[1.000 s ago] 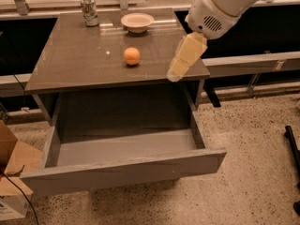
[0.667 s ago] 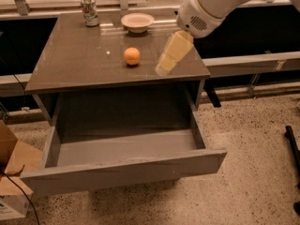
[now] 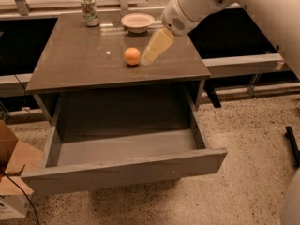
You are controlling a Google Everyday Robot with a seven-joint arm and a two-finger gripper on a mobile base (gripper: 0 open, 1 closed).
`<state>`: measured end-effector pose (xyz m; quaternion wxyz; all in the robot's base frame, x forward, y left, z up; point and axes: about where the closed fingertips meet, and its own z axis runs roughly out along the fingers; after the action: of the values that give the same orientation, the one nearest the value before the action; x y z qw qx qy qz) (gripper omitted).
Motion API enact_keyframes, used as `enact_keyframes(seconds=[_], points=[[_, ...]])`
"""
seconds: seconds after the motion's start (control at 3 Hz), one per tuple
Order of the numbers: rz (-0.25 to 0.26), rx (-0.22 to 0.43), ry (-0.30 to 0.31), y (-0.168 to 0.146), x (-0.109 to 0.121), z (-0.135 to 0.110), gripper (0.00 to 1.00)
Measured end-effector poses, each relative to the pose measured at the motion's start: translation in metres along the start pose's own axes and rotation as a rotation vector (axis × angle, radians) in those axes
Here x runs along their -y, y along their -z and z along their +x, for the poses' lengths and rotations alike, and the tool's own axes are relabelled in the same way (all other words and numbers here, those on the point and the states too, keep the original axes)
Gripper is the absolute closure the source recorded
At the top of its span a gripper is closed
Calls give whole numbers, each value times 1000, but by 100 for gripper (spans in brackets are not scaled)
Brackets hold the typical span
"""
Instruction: Place orange into top drawer
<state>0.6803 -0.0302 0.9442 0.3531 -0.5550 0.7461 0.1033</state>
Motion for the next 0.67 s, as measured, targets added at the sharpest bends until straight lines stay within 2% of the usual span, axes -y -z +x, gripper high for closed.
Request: enact_keyframes(seconds=[0.33, 0.67], points=[[-19, 76, -15, -51, 32, 0, 0], [-21, 81, -17, -56, 36, 0, 0]])
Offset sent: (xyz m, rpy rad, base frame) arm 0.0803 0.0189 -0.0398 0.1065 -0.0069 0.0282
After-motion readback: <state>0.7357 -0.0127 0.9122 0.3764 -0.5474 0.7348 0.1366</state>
